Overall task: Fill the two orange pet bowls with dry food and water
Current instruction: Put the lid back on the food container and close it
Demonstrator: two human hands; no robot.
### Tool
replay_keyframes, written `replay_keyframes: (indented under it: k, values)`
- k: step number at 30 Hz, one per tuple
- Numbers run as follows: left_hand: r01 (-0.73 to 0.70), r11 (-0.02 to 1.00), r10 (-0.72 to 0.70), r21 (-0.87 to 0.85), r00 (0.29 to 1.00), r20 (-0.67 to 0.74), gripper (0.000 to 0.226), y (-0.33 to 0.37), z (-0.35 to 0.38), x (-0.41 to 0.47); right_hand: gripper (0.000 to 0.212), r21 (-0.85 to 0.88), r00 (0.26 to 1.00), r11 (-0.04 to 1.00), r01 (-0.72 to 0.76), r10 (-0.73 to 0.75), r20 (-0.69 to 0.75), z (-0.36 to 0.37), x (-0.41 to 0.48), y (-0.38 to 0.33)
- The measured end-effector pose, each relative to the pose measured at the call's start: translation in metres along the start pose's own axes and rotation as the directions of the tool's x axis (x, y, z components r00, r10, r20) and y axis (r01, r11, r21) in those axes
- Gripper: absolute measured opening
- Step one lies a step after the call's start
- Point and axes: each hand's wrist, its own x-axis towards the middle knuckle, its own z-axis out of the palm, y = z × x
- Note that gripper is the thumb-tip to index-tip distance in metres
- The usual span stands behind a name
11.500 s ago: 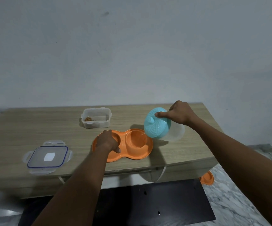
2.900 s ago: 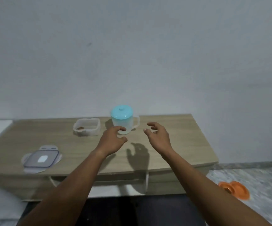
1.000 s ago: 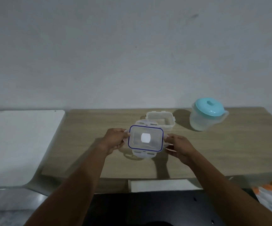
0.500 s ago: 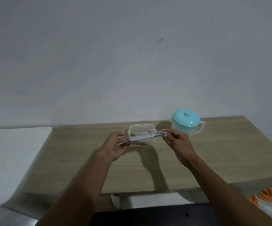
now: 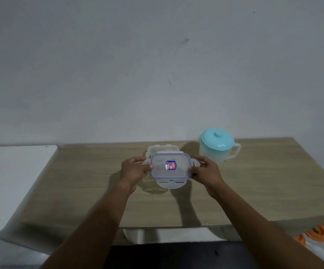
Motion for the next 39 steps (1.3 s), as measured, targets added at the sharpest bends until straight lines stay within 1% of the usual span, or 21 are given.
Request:
replay_keyframes:
  k: [2, 5, 9, 11, 12, 14, 16, 18, 22, 24, 27, 28, 30, 31, 32, 33, 35, 37, 39]
  values:
    - [0.008, 0.999, -0.007, 0.037, 1.000, -0.016, 0.044, -0.003, 0.002, 0.006, 0.033, -0.024, 0.999, 1.000, 0.013, -0.014, -0.037, 0.006, 0.010, -0.001]
    - [-0.022, 0.999, 0.025, 0.048, 0.998, -0.066, 0.046, 0.000, 0.007, 0.019, 0.033, -0.037, 0.998, 0.999, -0.019, 0.016, -0.068, 0.017, 0.035, 0.000]
    - [-0.041, 0.997, 0.053, 0.058, 0.972, -0.230, 0.044, 0.000, 0.019, 0.054, 0.035, -0.088, 0.994, 0.994, -0.057, 0.048, -0.101, 0.035, 0.080, 0.005]
    - [-0.031, 0.996, 0.056, 0.087, 0.952, -0.300, 0.041, -0.002, 0.026, 0.070, 0.031, -0.101, 0.993, 0.994, -0.051, 0.039, -0.114, 0.043, 0.099, 0.009]
    - [-0.027, 0.995, 0.058, 0.101, 0.948, -0.313, 0.041, -0.003, 0.029, 0.076, 0.028, -0.105, 0.992, 0.993, -0.050, 0.037, -0.121, 0.046, 0.104, 0.010]
    - [-0.022, 0.993, 0.056, 0.112, 0.948, -0.314, 0.040, -0.005, 0.032, 0.085, 0.024, -0.119, 0.991, 0.992, -0.046, 0.031, -0.131, 0.051, 0.109, 0.012]
    - [-0.003, 0.994, 0.037, 0.107, 0.946, -0.321, 0.039, -0.008, 0.033, 0.093, 0.026, -0.111, 0.991, 0.993, -0.049, 0.034, -0.132, 0.054, 0.114, 0.017]
    - [0.019, 0.994, 0.015, 0.103, 0.946, -0.325, 0.037, -0.013, 0.032, 0.098, 0.024, -0.097, 0.990, 0.994, -0.049, 0.035, -0.136, 0.057, 0.117, 0.022]
    - [0.065, 0.996, -0.047, 0.052, 0.952, -0.303, 0.035, -0.018, 0.029, 0.105, 0.023, -0.097, 0.992, 0.995, -0.040, 0.028, -0.122, 0.060, 0.119, 0.025]
    - [0.079, 0.995, -0.060, 0.057, 0.957, -0.284, 0.038, -0.019, 0.027, 0.108, 0.023, -0.100, 0.993, 0.993, -0.056, 0.045, -0.110, 0.061, 0.120, 0.027]
    - [0.071, 0.993, -0.040, 0.098, 0.956, -0.292, 0.051, -0.019, 0.025, 0.106, 0.023, -0.112, 0.992, 0.992, -0.049, 0.035, -0.123, 0.062, 0.121, 0.030]
    - [0.063, 0.991, -0.025, 0.118, 0.955, -0.297, 0.055, -0.020, 0.024, 0.105, 0.027, -0.114, 0.990, 0.992, -0.048, 0.033, -0.134, 0.063, 0.120, 0.031]
    - [0.062, 0.989, -0.019, 0.133, 0.953, -0.303, 0.063, -0.024, 0.023, 0.105, 0.047, -0.121, 0.987, 0.991, -0.048, 0.028, -0.155, 0.065, 0.118, 0.032]
    - [0.069, 0.989, -0.027, 0.128, 0.952, -0.305, 0.064, -0.028, 0.022, 0.106, 0.053, -0.123, 0.986, 0.991, -0.044, 0.023, -0.165, 0.066, 0.115, 0.031]
    - [0.071, 0.989, -0.028, 0.127, 0.949, -0.313, 0.063, -0.030, 0.021, 0.108, 0.054, -0.117, 0.983, 0.992, -0.039, 0.017, -0.184, 0.067, 0.113, 0.032]
    - [0.057, 0.989, -0.009, 0.138, 0.945, -0.326, 0.058, -0.032, 0.022, 0.106, 0.051, -0.106, 0.978, 0.994, -0.035, 0.012, -0.210, 0.068, 0.110, 0.032]
    - [-0.006, 0.978, 0.081, 0.211, 0.933, -0.352, 0.042, -0.031, 0.028, 0.099, 0.037, -0.084, 0.961, 0.996, -0.025, 0.001, -0.276, 0.072, 0.107, 0.035]
    - [-0.048, 0.965, 0.146, 0.258, 0.915, -0.375, 0.032, -0.032, 0.033, 0.094, 0.031, -0.086, 0.943, 0.996, -0.023, -0.007, -0.334, 0.075, 0.104, 0.039]
    - [-0.048, 0.978, 0.121, 0.204, 0.924, -0.363, 0.033, -0.032, 0.035, 0.092, 0.034, -0.058, 0.935, 0.997, -0.042, 0.019, -0.355, 0.078, 0.099, 0.041]
